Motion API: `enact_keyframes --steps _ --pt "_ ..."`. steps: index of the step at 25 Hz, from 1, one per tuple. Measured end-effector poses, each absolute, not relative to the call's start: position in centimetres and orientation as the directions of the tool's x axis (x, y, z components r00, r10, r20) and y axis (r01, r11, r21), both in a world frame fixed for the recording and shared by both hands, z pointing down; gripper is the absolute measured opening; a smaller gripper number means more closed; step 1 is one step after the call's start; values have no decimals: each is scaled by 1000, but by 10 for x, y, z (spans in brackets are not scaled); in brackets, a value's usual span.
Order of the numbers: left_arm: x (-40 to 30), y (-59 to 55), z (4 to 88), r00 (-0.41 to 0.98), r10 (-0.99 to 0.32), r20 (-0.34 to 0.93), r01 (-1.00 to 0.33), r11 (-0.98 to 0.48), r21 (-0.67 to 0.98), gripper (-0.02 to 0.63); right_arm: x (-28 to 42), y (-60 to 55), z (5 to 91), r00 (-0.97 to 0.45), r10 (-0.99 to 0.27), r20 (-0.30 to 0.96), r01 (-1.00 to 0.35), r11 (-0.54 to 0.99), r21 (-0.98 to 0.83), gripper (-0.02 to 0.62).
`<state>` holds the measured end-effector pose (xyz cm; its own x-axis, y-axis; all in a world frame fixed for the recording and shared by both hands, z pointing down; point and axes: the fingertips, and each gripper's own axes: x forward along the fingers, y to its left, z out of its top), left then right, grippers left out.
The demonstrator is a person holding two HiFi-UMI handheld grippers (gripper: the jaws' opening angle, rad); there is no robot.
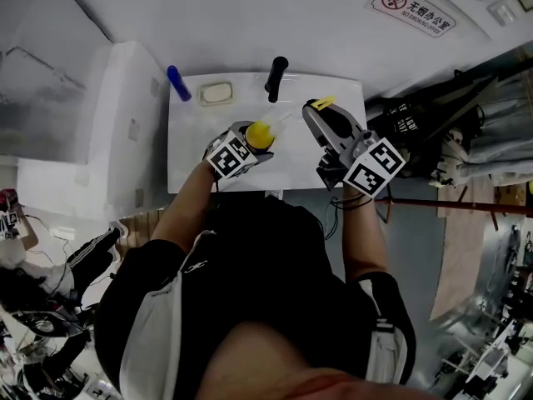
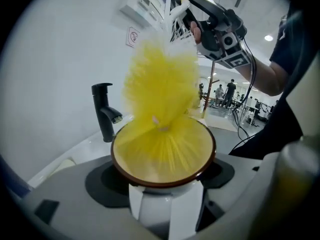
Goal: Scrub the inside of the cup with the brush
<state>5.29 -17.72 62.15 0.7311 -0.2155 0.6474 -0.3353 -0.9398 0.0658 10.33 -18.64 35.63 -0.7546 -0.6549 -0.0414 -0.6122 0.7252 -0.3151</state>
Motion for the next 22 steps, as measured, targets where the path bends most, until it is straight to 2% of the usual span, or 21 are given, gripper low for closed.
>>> enact_keyframes --steps 6,12,16,22 --pt "41 -188 624 714 -266 647 -390 -919 53 390 139 -182 331 -676 -728 -115 -670 673 -313 55" --pt "34 -198 620 720 -294 628 -426 -902 67 390 179 -181 330 -570 -813 -121 -755 576 -312 55" --pt "33 -202 616 729 -308 611 -442 -894 77 390 198 -184 350 -507 -857 -91 -780 501 -376 55" --pt "31 -207 616 717 -319 620 -455 -888 70 390 214 -197 416 -390 -921 16 -836 347 -425 55"
